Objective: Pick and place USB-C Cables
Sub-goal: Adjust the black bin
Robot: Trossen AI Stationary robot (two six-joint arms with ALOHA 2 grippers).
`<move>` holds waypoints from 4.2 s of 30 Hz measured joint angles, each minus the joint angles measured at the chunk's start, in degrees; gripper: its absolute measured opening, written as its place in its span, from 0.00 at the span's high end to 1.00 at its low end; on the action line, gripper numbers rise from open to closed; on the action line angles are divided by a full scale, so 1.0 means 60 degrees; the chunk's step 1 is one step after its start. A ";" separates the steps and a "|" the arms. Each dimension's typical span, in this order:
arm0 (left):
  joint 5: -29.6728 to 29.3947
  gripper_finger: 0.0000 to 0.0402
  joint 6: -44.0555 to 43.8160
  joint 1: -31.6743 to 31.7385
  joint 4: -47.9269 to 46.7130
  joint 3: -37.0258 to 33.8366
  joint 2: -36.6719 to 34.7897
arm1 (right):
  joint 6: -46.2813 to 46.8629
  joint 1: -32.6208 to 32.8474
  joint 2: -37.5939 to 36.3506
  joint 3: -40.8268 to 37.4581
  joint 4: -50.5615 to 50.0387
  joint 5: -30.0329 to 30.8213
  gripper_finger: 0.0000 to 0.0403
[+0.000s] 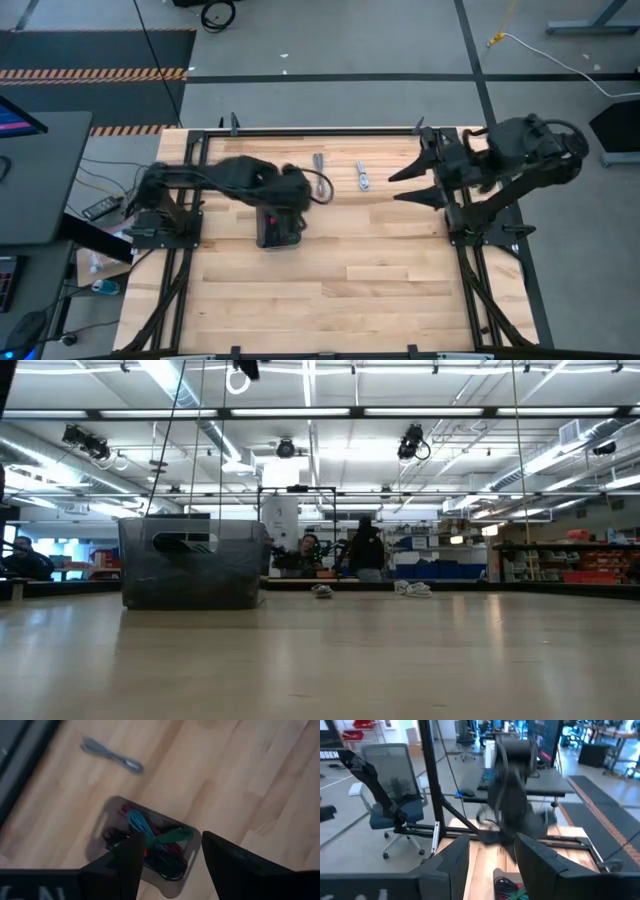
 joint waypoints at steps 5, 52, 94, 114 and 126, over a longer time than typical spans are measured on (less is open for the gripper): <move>0.0700 0.49 -0.0553 -0.0091 -0.0274 -0.0004 0.1150 | -0.0317 0.0215 -0.0121 0.0000 -0.0292 -0.0036 0.59; 0.2419 0.63 0.1822 0.0193 -0.0720 -0.0132 0.3876 | 0.0582 0.0251 -0.0110 -0.0011 -0.0424 -0.0776 0.59; 0.2346 0.63 0.1042 -0.0626 0.0704 -0.0892 0.3869 | 0.0749 0.0249 -0.0110 -0.0011 -0.0398 -0.1038 0.59; 0.3274 0.63 0.0480 -0.0834 0.0961 -0.3318 0.3887 | 0.0759 0.0581 -0.0110 -0.0011 -0.0203 -0.1053 0.59; 0.3364 0.65 0.0198 -0.0702 0.1362 -0.3304 0.3887 | 0.0339 0.0581 -0.0110 -0.0011 0.0242 -0.1066 0.59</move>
